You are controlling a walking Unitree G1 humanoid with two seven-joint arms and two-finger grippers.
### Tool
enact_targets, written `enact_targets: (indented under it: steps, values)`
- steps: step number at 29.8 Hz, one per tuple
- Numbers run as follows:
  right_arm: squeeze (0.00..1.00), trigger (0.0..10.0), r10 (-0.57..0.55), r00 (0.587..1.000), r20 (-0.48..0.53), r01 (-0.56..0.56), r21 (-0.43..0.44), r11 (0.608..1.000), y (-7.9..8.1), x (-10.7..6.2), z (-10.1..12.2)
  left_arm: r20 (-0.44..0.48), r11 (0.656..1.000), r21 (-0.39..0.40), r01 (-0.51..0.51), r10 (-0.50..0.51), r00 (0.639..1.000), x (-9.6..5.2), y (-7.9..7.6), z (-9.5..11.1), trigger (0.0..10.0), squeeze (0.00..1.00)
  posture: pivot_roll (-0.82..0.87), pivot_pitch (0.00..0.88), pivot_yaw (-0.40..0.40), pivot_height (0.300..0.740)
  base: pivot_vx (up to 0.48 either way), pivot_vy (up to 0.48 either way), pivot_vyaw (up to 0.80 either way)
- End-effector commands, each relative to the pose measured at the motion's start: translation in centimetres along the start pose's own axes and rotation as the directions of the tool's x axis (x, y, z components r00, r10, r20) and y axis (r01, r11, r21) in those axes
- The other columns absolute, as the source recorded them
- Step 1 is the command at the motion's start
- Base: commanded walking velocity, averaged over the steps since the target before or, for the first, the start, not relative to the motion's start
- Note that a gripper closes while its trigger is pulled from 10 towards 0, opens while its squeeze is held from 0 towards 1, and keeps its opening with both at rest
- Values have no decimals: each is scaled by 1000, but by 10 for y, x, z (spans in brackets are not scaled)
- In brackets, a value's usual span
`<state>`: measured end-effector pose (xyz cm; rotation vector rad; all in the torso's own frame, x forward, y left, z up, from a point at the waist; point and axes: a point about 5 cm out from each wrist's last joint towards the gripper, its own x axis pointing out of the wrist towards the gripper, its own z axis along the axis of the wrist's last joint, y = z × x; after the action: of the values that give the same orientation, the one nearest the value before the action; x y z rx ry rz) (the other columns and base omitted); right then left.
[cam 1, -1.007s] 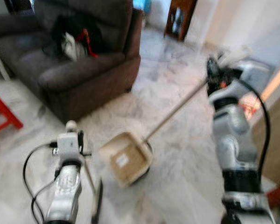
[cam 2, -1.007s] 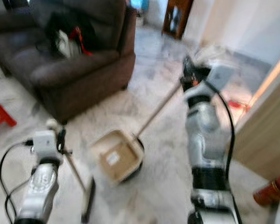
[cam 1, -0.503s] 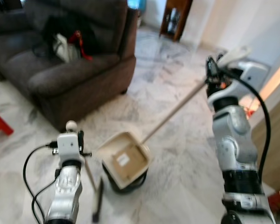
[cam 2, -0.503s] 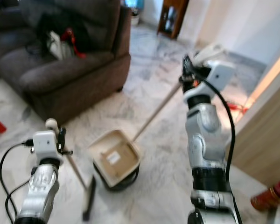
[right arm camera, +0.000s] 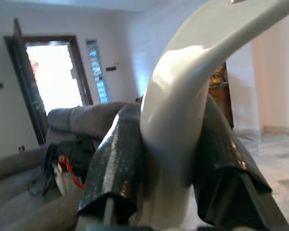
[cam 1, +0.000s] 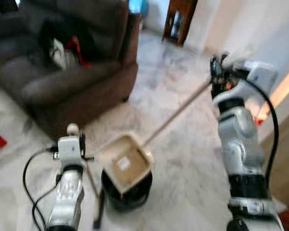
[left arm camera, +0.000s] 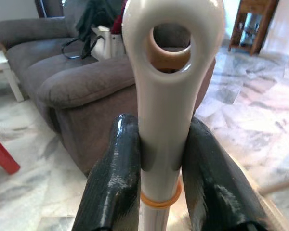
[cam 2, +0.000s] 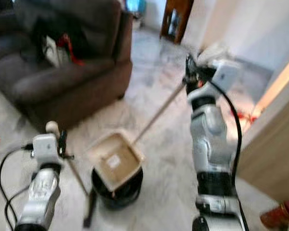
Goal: Sweep floor
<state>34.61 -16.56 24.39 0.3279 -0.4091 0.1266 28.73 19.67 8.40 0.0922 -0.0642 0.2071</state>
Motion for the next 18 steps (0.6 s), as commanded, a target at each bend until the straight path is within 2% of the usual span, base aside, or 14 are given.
enact_targets:
  steps: [1,4,11,18]
  values:
    - [0,10000,-9,997,71,10,-7,1000,-5,1,17,37,1000,-7,16,-15,999,3,-7,7,10000,0,-6,0,-60,740,307,0,0]
    - [0,10000,-7,998,70,7,-7,1000,-4,1,17,39,1000,-10,14,-14,999,3,-7,7,10000,0,-6,0,-60,740,301,0,0]
    - [0,10000,23,998,59,-23,0,1000,0,1,15,46,1000,-16,13,-12,999,3,-7,8,10000,0,-6,0,-60,740,0,0,0]
    - [0,10000,139,987,81,-142,39,989,15,2,16,46,1000,-16,20,-19,999,2,-8,8,10000,0,-7,0,-58,740,0,0,0]
